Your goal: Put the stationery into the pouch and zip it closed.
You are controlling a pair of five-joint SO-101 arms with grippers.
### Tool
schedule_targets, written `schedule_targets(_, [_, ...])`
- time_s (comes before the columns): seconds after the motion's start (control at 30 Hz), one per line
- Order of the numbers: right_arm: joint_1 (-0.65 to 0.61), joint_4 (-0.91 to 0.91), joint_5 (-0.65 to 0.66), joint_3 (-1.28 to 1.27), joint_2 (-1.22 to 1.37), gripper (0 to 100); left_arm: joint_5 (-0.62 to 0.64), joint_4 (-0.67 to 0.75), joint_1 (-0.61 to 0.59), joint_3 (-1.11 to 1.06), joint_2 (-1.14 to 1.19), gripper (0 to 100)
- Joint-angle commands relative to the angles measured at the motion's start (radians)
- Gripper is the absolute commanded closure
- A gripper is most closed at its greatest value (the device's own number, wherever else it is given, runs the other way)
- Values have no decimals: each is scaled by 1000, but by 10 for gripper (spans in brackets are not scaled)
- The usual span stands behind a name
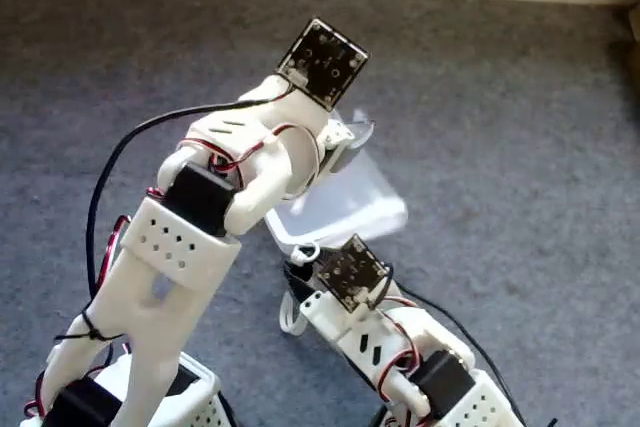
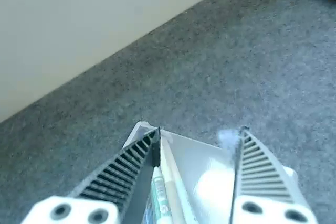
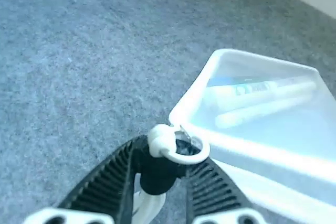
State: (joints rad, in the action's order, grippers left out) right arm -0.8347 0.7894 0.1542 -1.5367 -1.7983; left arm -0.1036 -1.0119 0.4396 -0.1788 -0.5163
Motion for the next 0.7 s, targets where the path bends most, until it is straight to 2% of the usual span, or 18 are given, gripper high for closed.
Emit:
schedule_targets(0.0, [22, 2, -20, 18, -28, 995, -9, -89, 39, 150, -62, 772])
schedule_targets(0.1, [77, 1, -32, 19, -24, 995, -25, -167, 13, 213, -79, 772])
schedule_targets(0.23, [182, -19, -75, 128, -12, 995, -163, -322, -45, 245, -127, 773])
schedule_targets(0.4, [213, -19, -77, 266, -12, 995, -324, -486, -48, 189, -249, 776])
schedule_targets(0.67, [213, -21, -77, 357, 56, 995, -390, -473, -48, -148, -576, 776])
